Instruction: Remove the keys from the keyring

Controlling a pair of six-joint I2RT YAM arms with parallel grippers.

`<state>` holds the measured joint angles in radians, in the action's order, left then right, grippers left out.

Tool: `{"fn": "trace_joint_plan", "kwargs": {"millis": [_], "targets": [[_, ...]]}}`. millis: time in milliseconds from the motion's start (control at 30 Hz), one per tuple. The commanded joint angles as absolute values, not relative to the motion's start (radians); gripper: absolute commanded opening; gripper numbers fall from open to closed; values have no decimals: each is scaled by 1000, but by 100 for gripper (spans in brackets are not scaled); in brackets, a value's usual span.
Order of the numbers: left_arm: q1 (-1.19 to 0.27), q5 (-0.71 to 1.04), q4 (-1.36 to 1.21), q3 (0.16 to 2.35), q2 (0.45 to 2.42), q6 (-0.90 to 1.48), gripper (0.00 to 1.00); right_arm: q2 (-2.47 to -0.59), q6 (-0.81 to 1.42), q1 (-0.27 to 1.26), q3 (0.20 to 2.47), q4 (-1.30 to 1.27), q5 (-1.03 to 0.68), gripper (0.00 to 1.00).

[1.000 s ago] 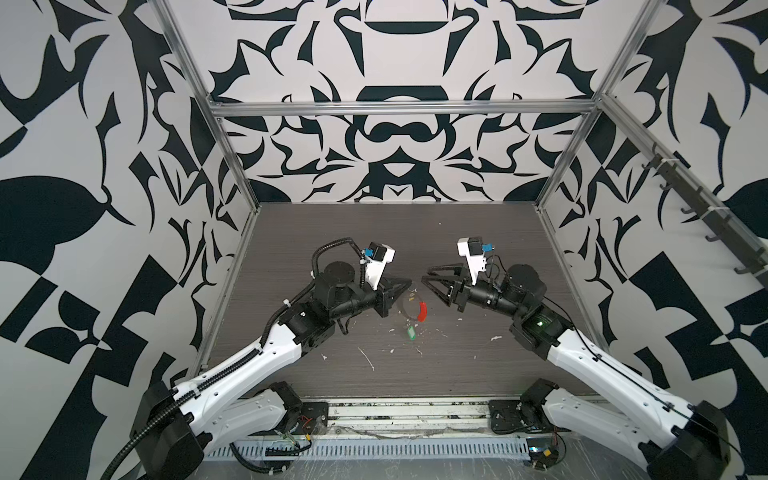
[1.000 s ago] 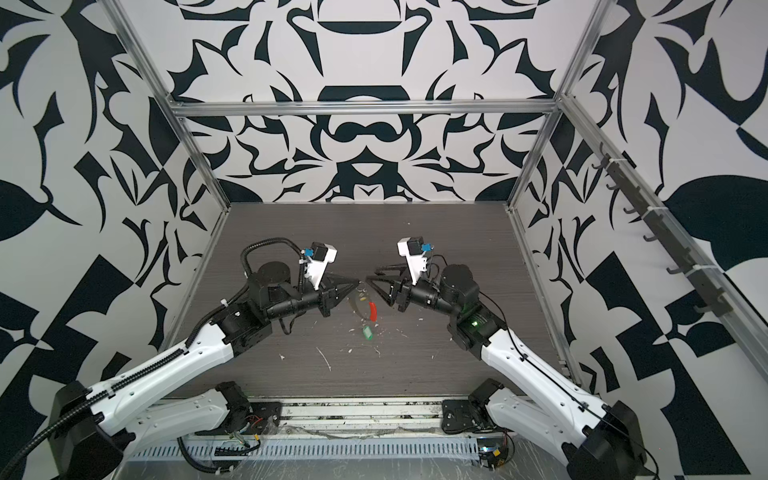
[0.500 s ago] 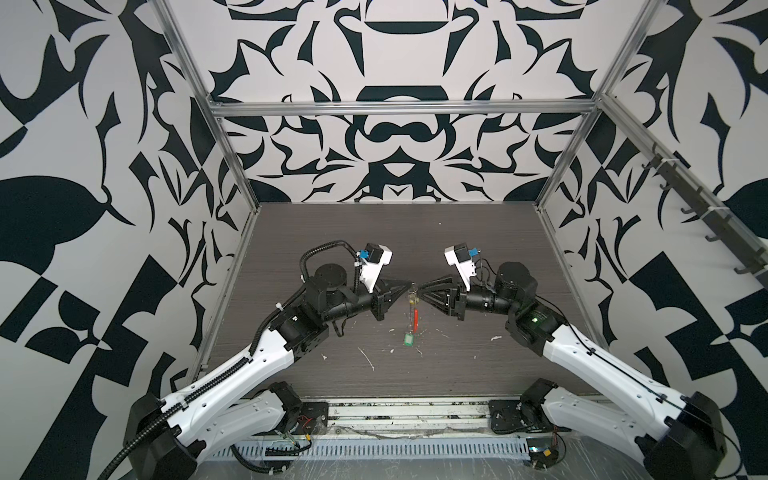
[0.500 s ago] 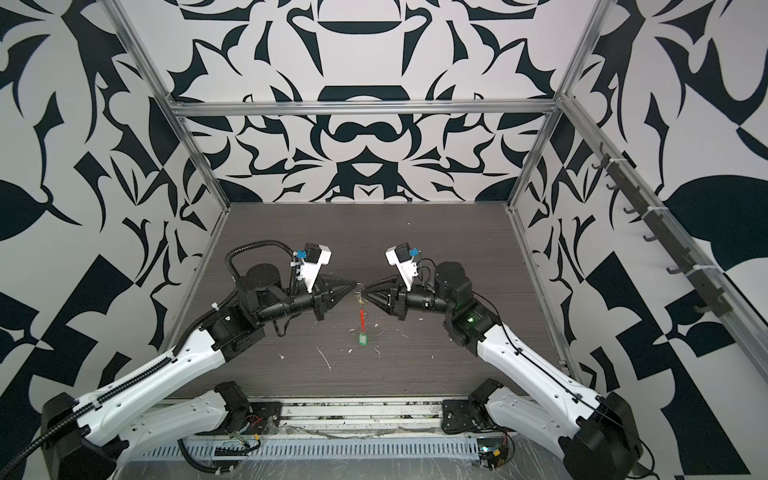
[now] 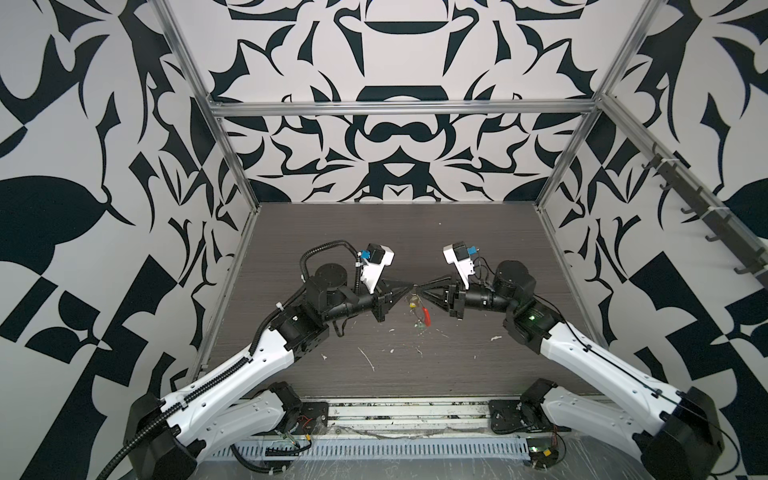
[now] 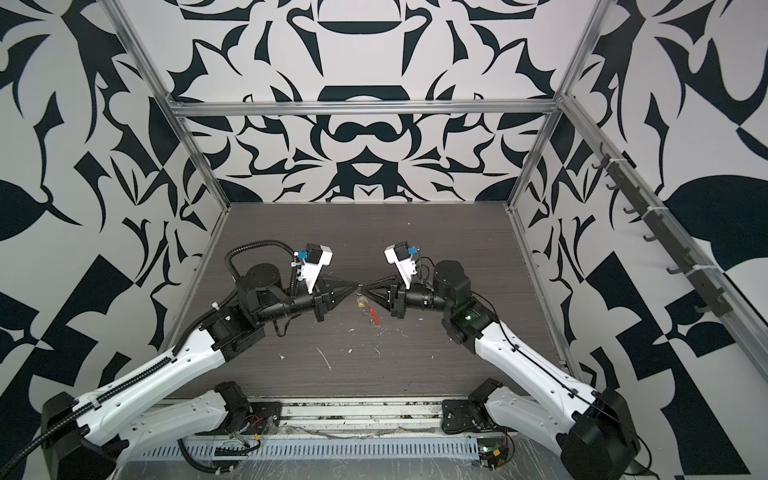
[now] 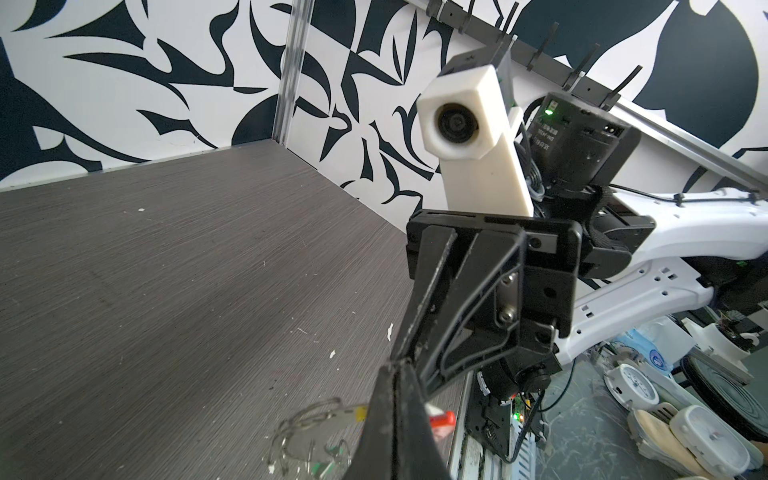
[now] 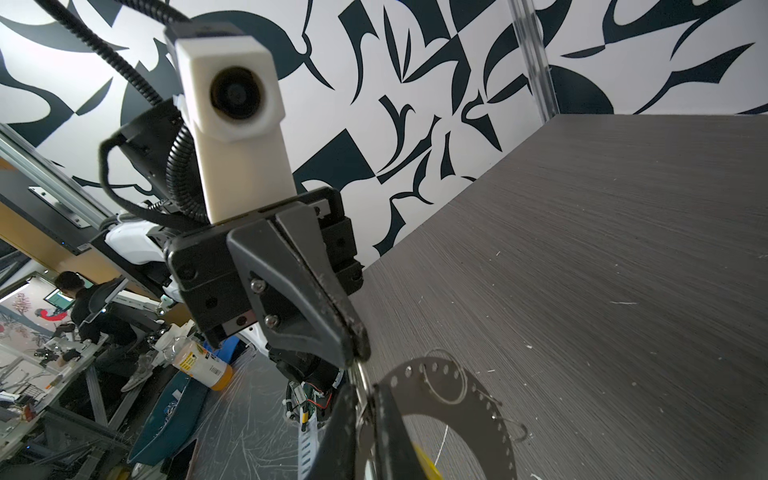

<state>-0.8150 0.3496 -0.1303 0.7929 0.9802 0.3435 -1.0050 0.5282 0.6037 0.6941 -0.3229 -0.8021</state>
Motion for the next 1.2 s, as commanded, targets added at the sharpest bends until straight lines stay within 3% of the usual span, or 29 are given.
{"fn": "trace_joint_plan", "kwargs": {"millis": [0, 100, 233, 367, 633, 733, 833, 967, 1167], "targets": [[-821, 363, -149, 830, 985, 346, 0, -1005, 543, 608, 744, -391, -825, 7], [-821, 360, -151, 832, 991, 348, 0, -1004, 545, 608, 744, -392, -829, 0], [-822, 342, -156, 834, 999, 365, 0, -993, 529, 608, 746, -365, -811, 0], [-822, 261, -147, 820, 979, 379, 42, -968, 461, 608, 775, -229, -762, 0], [-821, 16, -36, 815, 954, 457, 77, -943, 268, 608, 897, 151, -573, 0], [-813, 37, 33, 853, 995, 463, 81, -949, 234, 608, 923, 217, -497, 0], [-756, 183, 79, 890, 1034, 465, 78, -953, 223, 607, 937, 244, -450, 0], [-689, 389, -73, 832, 1037, 495, 74, -956, 228, 609, 955, 274, -358, 0], [-670, 569, -184, 849, 1105, 500, 57, -950, 231, 618, 966, 291, -306, 0]]}}
